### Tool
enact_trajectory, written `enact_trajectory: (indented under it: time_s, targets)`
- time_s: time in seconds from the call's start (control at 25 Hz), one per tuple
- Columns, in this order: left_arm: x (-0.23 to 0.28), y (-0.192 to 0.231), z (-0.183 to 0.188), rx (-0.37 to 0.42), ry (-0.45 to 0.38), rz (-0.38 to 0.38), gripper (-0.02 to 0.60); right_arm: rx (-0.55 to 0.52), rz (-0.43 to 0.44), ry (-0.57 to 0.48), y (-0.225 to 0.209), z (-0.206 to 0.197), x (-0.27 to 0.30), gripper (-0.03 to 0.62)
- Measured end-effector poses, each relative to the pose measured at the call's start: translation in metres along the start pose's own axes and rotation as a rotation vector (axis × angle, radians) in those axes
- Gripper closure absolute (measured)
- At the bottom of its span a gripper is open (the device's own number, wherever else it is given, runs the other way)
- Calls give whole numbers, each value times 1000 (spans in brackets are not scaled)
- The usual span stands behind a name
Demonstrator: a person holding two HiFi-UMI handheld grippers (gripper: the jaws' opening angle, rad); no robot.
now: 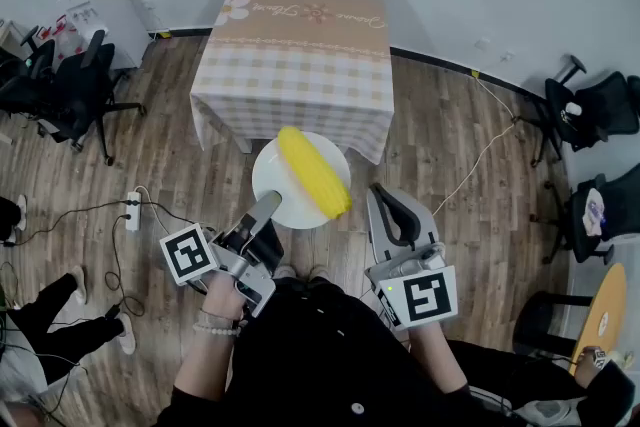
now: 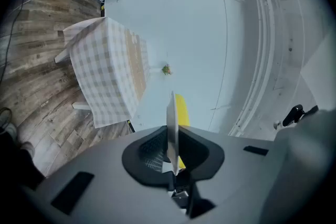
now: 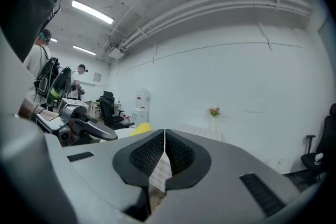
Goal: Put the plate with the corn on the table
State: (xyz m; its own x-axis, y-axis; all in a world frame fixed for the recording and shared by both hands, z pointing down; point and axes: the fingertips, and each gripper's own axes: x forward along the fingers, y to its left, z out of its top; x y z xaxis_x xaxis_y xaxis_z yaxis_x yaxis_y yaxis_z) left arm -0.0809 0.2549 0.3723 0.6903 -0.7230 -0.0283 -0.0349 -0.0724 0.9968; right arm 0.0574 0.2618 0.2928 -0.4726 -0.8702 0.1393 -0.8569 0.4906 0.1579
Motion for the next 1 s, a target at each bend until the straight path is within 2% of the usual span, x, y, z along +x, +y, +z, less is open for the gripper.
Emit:
enact_trajectory:
  time_s: [0.32, 0.52, 0.68, 1.0]
  targets:
    - [1, -1, 3, 9, 5, -7, 538, 10, 5, 8, -2, -4, 6, 549]
    - [-1, -1, 5, 10, 6, -4, 538, 64, 7, 15, -4, -8, 9, 549]
    - [-2, -1, 5, 7, 10, -2, 538, 182, 30, 35, -8, -16, 12, 549]
    - [-5, 1, 1, 9, 32, -10, 538, 542, 108, 102, -10, -46, 25, 548]
